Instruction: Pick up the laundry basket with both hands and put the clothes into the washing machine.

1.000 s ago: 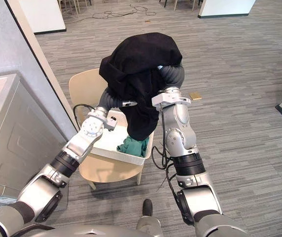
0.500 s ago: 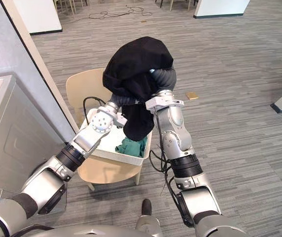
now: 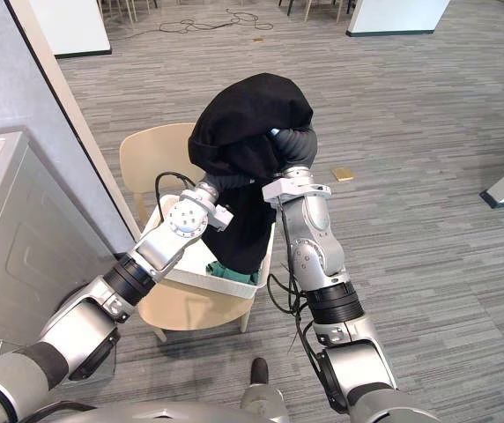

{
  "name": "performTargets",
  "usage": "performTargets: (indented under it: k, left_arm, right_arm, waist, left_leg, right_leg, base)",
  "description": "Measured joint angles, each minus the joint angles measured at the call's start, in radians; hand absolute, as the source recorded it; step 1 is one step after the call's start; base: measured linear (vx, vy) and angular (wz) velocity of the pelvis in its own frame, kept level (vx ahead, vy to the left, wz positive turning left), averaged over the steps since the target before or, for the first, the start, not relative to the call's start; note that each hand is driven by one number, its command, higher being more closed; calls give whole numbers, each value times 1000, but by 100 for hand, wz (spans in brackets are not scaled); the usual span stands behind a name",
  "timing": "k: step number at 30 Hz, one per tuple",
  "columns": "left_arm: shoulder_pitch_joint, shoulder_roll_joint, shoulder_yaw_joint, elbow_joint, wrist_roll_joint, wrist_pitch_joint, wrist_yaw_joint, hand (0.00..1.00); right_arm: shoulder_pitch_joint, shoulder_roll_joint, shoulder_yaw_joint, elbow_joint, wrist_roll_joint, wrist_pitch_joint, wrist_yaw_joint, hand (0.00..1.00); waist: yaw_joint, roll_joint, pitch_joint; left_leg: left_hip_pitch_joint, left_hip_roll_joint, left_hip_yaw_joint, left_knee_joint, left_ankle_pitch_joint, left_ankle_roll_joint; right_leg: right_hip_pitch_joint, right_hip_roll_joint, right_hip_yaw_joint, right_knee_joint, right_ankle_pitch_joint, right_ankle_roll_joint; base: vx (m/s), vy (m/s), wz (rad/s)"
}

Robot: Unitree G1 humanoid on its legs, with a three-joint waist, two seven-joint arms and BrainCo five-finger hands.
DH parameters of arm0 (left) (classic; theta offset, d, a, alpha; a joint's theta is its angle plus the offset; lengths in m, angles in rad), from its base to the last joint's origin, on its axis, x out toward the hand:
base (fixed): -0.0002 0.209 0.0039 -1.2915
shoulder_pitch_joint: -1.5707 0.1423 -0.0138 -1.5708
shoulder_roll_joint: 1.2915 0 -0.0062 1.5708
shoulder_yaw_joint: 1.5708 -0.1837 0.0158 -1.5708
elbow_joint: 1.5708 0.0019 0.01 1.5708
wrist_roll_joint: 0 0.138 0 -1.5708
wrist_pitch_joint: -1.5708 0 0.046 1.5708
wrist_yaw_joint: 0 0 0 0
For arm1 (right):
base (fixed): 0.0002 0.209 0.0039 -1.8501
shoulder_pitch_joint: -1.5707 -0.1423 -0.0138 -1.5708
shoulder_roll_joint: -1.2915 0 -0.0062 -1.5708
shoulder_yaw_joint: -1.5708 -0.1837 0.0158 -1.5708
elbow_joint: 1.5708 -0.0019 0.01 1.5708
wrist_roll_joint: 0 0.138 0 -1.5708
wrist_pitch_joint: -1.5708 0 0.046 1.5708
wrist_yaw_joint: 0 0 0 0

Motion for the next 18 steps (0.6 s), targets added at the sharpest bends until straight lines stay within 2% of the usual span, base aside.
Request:
performTargets:
  k: [5,12,13,18]
  left_arm:
    - [0,0,0,0,-6,4,-3,100]
    - [0,6,6,9,-30,6,-16,100]
    - [2,12,21,9,-31,6,-18,100]
    - [53,36,143,10,-66,6,-20,100]
  right_arm:
    - [57,-1,-10,-25,-6,2,0,0]
    - [204,-15,-74,-53,-14,52,39,0]
    - [254,-19,-84,-72,-14,69,48,0]
    - [440,-19,-185,-152,-16,90,72,0]
  waist:
    - [1,-6,3]
    - [0,-25,5]
    - [-1,-26,5]
    - [-10,-27,5]
  left_leg:
    - [1,0,1,0,-2,1]
    - [12,1,5,0,-12,4]
    - [17,0,11,0,-18,2]
    - [16,0,26,21,-39,5]
  right_leg:
    - [0,0,0,1,-3,1]
    - [-5,0,7,25,-23,4]
    - [-5,0,12,26,-25,6]
    - [-8,0,23,26,-28,10]
  base:
    - [0,0,0]
    - [7,-2,-2]
    - [19,-1,-9]
    - [32,0,-7]
